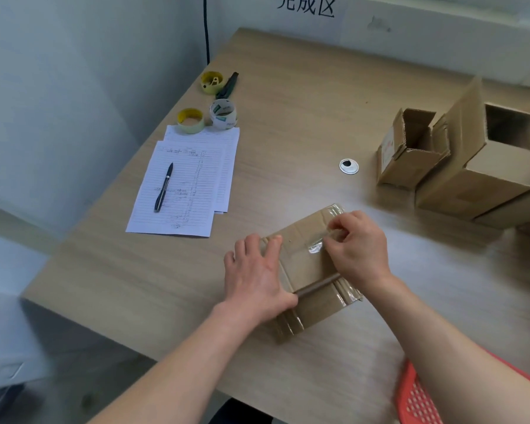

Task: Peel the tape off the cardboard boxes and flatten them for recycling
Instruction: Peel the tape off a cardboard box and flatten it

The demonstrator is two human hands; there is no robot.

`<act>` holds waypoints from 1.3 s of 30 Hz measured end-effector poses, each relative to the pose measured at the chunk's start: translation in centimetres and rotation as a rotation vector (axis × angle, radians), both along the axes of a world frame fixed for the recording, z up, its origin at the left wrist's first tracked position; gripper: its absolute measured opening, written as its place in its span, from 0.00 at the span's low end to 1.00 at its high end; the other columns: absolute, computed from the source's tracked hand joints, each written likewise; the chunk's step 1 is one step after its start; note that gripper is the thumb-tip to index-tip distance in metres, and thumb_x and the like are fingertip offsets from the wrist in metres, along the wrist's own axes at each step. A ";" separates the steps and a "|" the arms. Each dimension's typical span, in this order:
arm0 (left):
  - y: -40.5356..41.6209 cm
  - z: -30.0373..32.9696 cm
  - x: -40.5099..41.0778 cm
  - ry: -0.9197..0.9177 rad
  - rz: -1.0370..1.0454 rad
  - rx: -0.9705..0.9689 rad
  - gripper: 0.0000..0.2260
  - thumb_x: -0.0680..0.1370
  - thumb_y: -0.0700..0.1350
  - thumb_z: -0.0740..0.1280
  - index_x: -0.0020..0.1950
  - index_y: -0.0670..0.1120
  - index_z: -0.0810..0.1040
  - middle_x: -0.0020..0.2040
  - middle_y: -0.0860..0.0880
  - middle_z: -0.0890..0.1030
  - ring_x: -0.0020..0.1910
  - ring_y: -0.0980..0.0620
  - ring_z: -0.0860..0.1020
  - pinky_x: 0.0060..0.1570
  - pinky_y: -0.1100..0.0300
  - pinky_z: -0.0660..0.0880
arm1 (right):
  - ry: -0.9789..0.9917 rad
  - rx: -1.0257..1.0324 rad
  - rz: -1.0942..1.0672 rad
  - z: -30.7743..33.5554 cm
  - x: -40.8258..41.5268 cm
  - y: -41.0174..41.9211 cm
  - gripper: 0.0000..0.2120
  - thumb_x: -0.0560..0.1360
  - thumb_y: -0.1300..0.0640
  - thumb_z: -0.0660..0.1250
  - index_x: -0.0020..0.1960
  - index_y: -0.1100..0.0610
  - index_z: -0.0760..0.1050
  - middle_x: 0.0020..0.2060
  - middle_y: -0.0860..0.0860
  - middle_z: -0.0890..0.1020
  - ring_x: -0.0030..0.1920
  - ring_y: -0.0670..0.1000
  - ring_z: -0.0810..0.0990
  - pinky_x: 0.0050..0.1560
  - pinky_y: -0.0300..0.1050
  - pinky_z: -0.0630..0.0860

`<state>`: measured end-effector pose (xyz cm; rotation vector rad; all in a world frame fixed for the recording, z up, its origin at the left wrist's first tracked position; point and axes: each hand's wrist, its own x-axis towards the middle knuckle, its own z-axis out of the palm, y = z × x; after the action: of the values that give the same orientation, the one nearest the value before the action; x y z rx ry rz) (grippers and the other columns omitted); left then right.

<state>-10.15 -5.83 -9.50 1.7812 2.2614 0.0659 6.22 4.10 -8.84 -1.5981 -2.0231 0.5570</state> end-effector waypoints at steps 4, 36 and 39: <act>-0.1 -0.3 -0.2 -0.030 0.011 0.018 0.48 0.59 0.67 0.71 0.74 0.57 0.56 0.67 0.47 0.62 0.65 0.44 0.64 0.65 0.49 0.65 | 0.005 0.030 -0.054 0.1 0.1 0.4 0.09 0.68 0.57 0.76 0.44 0.53 0.77 0.35 0.48 0.80 0.37 0.54 0.79 0.42 0.49 0.76; -0.2 -0.3 -0.5 -0.084 0.011 0.000 0.48 0.61 0.65 0.71 0.76 0.57 0.56 0.68 0.48 0.60 0.67 0.44 0.61 0.68 0.48 0.62 | 0.121 -0.005 -0.355 -0.3 1.2 1.7 0.14 0.80 0.51 0.65 0.38 0.55 0.79 0.35 0.53 0.81 0.41 0.56 0.80 0.41 0.46 0.69; -0.3 -0.3 -0.5 -0.067 0.001 -0.014 0.47 0.61 0.66 0.72 0.76 0.57 0.56 0.68 0.48 0.60 0.68 0.45 0.60 0.67 0.48 0.62 | 0.568 -0.288 -0.614 -0.4 1.7 2.5 0.19 0.80 0.49 0.62 0.36 0.57 0.79 0.26 0.48 0.81 0.29 0.44 0.81 0.45 0.48 0.78</act>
<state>-10.65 -6.15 -9.78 1.7451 2.2110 0.1079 7.93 6.55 -9.22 -1.8375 -1.0081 0.9463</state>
